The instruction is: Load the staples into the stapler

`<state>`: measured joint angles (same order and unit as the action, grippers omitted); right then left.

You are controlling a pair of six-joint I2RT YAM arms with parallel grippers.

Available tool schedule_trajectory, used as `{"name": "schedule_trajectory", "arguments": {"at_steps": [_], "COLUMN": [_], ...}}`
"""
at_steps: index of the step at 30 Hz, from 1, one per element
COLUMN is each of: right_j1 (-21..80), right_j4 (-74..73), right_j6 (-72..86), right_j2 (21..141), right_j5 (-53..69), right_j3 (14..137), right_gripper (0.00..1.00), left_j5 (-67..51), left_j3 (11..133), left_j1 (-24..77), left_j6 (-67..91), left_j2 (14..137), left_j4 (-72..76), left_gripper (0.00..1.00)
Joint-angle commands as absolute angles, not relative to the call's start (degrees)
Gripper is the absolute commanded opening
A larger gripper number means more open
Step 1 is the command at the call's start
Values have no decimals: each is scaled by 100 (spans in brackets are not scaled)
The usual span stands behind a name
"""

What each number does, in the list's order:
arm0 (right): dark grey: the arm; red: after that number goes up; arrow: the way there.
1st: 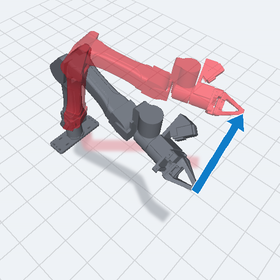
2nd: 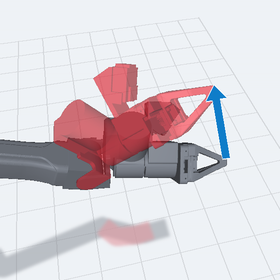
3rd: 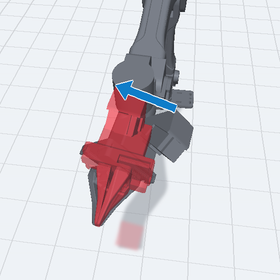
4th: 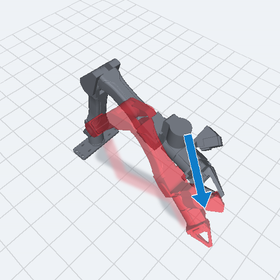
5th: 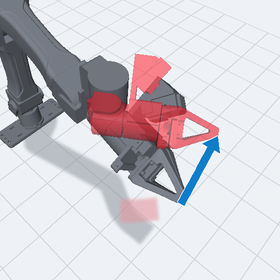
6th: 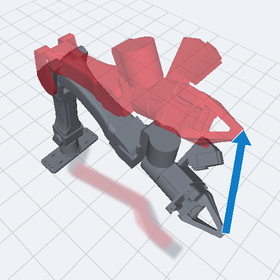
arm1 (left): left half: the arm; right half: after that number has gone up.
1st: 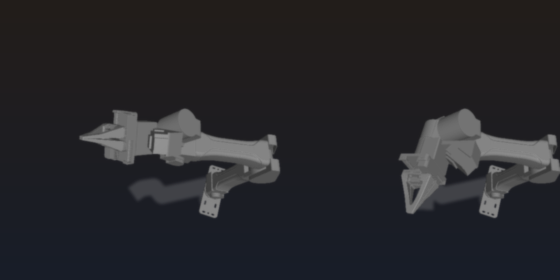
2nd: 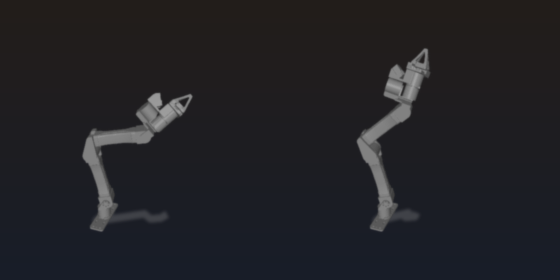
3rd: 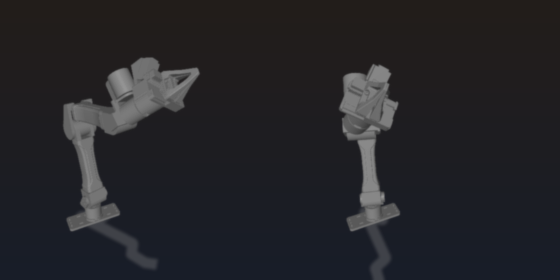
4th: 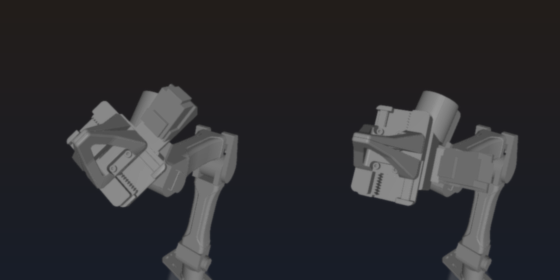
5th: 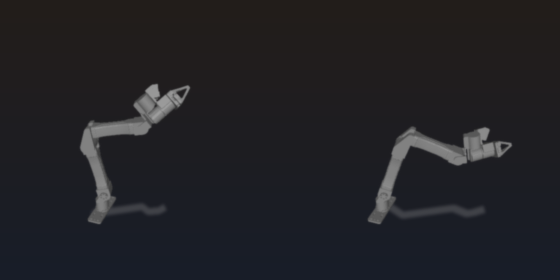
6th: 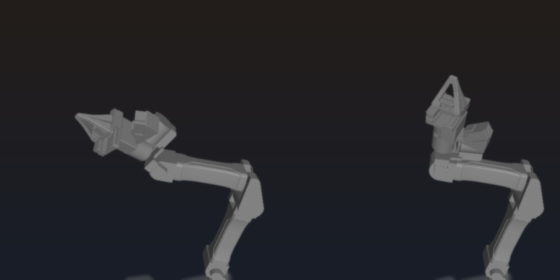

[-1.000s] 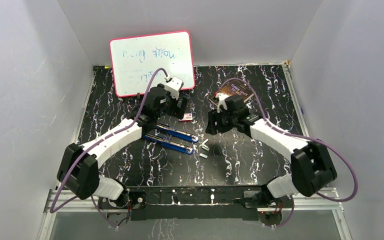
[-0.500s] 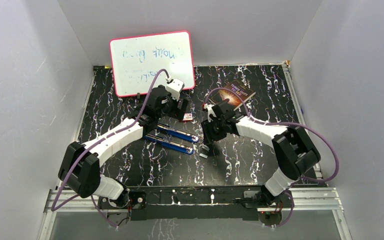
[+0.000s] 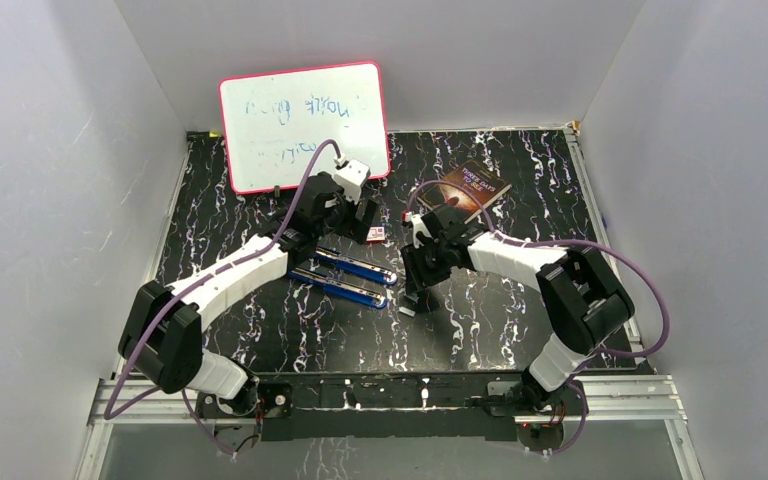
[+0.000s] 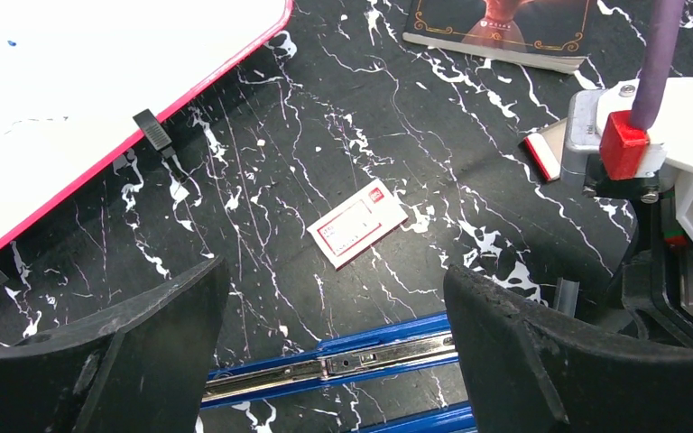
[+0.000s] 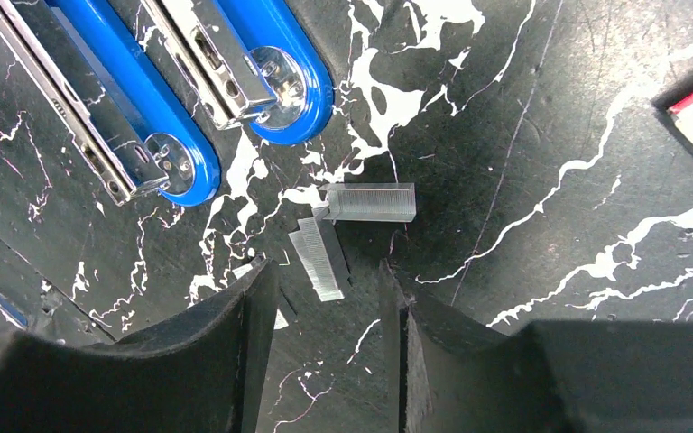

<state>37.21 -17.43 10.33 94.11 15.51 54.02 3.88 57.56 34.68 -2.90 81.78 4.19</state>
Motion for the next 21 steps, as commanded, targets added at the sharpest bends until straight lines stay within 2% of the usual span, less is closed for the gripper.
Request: {"name": "schedule_trajectory", "arguments": {"at_steps": [1, 21], "right_j1": [3744, 3803], "right_j4": [-1556, -1600], "right_j6": [960, 886], "right_j2": [9514, 9668], "right_j5": [1738, 1617], "right_j3": [5616, 5674], "right_gripper": [51, 37], "left_j5": [371, 312], "left_j3": [5880, 5919], "left_j1": [3472, 3478], "left_j6": [-341, -369], "left_j2": [8182, 8225], "left_j4": [354, 288], "left_gripper": [87, 88]}}
